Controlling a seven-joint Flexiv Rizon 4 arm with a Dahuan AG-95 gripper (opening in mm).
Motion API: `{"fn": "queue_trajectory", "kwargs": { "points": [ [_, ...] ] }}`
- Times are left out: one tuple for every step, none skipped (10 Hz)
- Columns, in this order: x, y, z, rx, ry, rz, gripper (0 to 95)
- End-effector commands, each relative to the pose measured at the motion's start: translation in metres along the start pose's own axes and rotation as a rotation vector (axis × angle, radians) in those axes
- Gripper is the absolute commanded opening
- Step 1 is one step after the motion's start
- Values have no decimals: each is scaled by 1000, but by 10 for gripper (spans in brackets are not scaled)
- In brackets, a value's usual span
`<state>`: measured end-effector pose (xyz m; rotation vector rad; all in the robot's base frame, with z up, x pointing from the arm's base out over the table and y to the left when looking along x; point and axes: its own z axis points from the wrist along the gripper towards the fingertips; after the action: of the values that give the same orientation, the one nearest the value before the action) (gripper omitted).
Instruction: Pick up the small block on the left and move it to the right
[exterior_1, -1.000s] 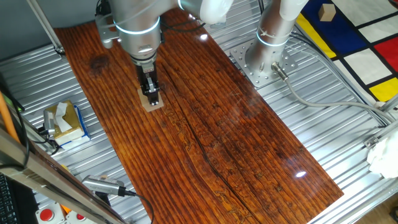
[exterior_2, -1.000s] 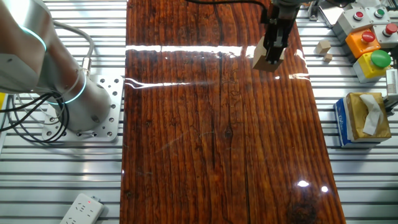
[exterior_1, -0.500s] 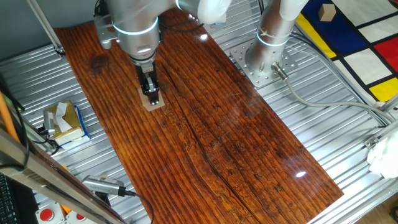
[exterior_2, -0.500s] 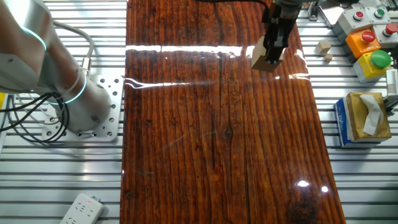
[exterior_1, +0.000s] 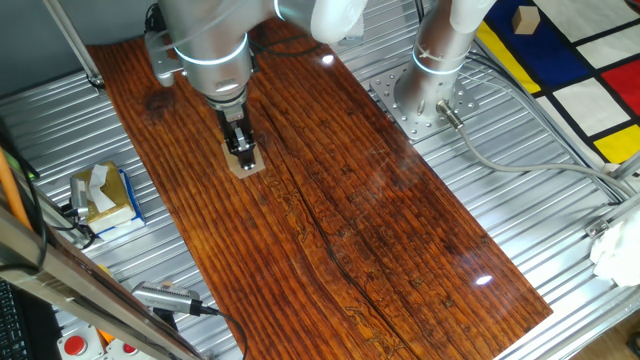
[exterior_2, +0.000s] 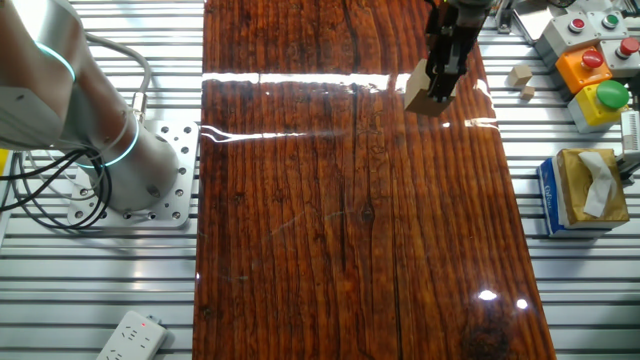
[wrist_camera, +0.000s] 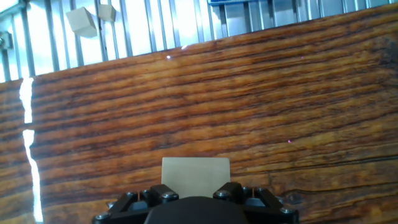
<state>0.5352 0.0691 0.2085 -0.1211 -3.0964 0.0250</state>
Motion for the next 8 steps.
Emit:
{"fn": "queue_trajectory", "kwargs": {
  "points": [
    [-2, 0, 1, -1, -23, -20, 0],
    [-2, 0, 1, -2, -28, -36, 0],
    [-2, 0, 1, -3, -27, -43, 0],
    [-2, 0, 1, -4, -27, -56, 0],
    [-2, 0, 1, -3, -26, -84, 0],
    [-2, 0, 1, -3, -27, -94, 0],
    [-2, 0, 1, -3, -32, -125, 0],
    [-2, 0, 1, -3, -37, -144, 0]
  ]
}}
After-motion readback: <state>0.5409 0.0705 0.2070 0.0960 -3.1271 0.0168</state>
